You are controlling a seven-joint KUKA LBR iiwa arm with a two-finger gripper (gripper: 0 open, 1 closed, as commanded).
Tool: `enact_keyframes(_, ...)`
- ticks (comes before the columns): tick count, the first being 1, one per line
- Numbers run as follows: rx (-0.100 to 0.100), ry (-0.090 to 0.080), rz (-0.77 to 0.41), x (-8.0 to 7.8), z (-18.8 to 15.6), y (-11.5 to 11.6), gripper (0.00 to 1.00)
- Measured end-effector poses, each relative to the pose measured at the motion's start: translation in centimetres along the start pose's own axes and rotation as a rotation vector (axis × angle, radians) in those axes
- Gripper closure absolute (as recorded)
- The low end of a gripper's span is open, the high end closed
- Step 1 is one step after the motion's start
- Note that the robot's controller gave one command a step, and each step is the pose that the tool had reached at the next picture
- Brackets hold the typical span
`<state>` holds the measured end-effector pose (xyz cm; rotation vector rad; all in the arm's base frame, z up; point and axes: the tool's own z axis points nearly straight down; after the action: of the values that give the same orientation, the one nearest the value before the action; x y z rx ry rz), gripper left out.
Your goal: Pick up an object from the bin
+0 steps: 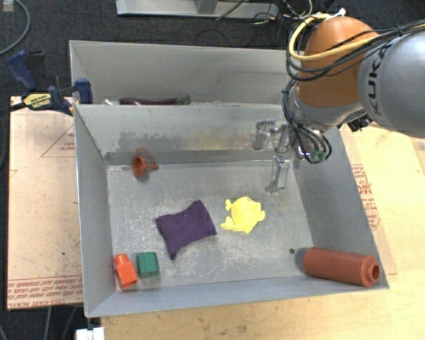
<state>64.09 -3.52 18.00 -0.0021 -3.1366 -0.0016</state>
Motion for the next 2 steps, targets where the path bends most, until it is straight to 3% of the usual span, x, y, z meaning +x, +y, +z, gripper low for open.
enact_keyframes(1,0.0,-0.007,-0.001,-0.1,-0.5,0.0,0.0)
enact_keyframes(2,0.002,-0.011,-0.089,0.9,2.1,1.0,0.0)
